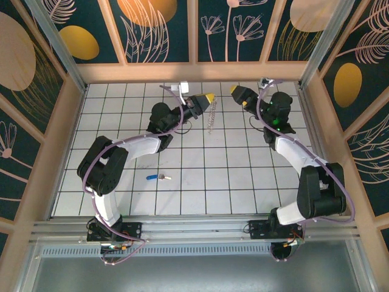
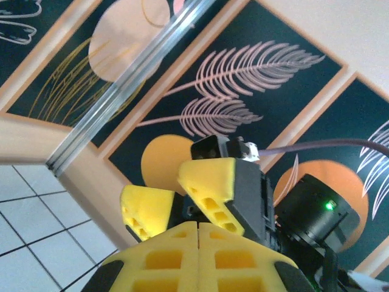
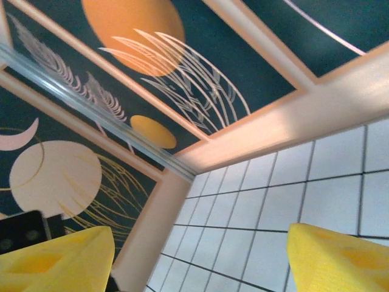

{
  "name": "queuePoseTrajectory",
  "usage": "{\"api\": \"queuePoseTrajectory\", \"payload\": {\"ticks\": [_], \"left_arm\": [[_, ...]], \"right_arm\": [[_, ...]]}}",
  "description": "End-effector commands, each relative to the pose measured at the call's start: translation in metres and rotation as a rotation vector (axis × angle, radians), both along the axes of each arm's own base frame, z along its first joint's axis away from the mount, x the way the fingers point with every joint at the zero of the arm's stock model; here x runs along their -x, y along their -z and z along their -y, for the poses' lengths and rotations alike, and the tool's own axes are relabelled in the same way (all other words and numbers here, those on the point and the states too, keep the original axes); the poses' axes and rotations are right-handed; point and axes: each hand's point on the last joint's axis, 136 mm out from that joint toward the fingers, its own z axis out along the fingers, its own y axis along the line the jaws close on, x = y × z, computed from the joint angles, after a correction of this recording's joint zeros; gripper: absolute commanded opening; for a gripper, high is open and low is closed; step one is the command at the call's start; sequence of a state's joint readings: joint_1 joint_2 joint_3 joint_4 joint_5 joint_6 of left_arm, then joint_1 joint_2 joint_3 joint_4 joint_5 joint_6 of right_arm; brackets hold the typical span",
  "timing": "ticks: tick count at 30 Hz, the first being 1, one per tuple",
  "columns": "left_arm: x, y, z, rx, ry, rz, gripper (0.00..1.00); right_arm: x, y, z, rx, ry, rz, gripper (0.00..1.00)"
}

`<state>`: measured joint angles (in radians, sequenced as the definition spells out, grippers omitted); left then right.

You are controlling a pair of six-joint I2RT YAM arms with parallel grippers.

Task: Put the keys on the keyring

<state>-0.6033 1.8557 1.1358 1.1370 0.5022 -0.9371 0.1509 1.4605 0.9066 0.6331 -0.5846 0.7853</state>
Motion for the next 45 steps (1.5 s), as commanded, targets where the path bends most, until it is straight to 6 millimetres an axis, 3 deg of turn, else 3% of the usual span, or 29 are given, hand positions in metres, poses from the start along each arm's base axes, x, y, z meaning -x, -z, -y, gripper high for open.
{"api": "queuePoseTrajectory", "payload": {"ticks": [1, 4, 5, 12, 15, 20, 29, 45], "left_arm": [[0.007, -0.008, 0.013, -0.088, 0.053, 0.089, 0.00], [0.008, -0.007, 0.018, -0.135, 0.080, 0.105, 0.00], [0.009, -0.007, 0.020, -0.149, 0.090, 0.108, 0.00], [0.011, -0.003, 0.026, -0.207, 0.140, 0.124, 0.00], [0.011, -0.001, 0.027, -0.214, 0.159, 0.119, 0.00], [0.013, 0.000, 0.029, -0.207, 0.207, 0.115, 0.00], [0.019, 0.003, 0.031, -0.195, 0.271, 0.101, 0.00], [0.024, 0.003, 0.030, -0.134, 0.299, 0.081, 0.00]], "right_arm": [[0.003, 0.010, 0.000, -0.066, -0.059, -0.034, 0.77], [0.004, 0.019, -0.002, -0.049, -0.078, -0.049, 0.83], [0.006, 0.020, -0.001, -0.050, -0.076, -0.047, 0.98], [0.030, 0.009, 0.000, -0.084, -0.091, 0.032, 0.99], [0.043, 0.002, 0.000, -0.101, -0.110, 0.074, 0.92], [0.066, -0.011, -0.010, -0.137, -0.207, 0.153, 0.70], [0.081, -0.019, -0.030, -0.154, -0.296, 0.210, 0.44], [0.076, -0.019, -0.043, -0.175, -0.320, 0.203, 0.24]]}}
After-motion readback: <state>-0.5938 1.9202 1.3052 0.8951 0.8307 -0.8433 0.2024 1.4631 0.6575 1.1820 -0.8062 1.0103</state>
